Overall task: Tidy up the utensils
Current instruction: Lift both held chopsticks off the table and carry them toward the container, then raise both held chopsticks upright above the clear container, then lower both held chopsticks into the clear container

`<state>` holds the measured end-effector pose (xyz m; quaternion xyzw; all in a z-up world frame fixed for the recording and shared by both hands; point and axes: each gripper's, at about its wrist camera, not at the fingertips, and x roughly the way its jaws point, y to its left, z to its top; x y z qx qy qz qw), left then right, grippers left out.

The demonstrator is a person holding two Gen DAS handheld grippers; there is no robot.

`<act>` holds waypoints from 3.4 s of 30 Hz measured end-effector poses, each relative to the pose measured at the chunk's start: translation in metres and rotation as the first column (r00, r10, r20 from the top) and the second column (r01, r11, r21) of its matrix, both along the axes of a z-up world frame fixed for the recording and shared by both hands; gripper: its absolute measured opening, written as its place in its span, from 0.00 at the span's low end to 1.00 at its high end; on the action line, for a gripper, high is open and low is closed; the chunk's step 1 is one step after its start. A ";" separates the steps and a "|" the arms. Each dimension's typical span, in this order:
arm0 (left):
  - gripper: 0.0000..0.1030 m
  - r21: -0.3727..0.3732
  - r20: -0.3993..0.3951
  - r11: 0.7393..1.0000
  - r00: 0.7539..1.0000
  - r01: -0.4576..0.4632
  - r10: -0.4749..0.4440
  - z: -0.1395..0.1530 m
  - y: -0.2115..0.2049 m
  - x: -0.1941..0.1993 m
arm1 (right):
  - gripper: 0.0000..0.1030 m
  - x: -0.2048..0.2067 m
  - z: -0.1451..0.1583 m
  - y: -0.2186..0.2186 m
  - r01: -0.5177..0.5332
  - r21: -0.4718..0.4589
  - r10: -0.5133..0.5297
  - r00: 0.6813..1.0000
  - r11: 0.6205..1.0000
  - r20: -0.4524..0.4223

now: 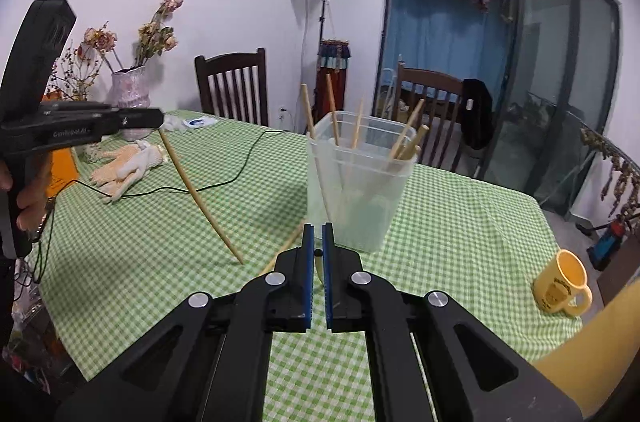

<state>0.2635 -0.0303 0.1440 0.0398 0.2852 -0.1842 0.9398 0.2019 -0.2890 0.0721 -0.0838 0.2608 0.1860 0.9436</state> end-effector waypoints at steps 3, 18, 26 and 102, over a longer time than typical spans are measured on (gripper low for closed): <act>0.00 0.017 -0.013 1.000 1.000 0.003 -0.003 0.000 -0.004 0.009 | 0.04 0.006 0.004 0.003 -0.001 -0.020 0.001 1.000 1.000 0.000; 0.49 0.127 -0.385 0.987 0.922 0.099 -0.043 -0.149 0.030 -0.055 | 0.04 0.001 0.003 0.001 -0.004 -0.024 0.004 1.000 1.000 0.008; 0.49 0.211 -0.494 0.974 0.868 0.079 0.037 -0.202 0.077 -0.082 | 0.04 -0.027 -0.016 -0.005 -0.009 -0.026 0.009 1.000 1.000 -0.002; 0.01 0.131 -0.242 0.979 0.963 0.153 -0.118 0.099 -0.117 0.243 | 0.04 0.251 0.126 0.010 0.035 -0.025 -0.038 0.995 0.999 -0.096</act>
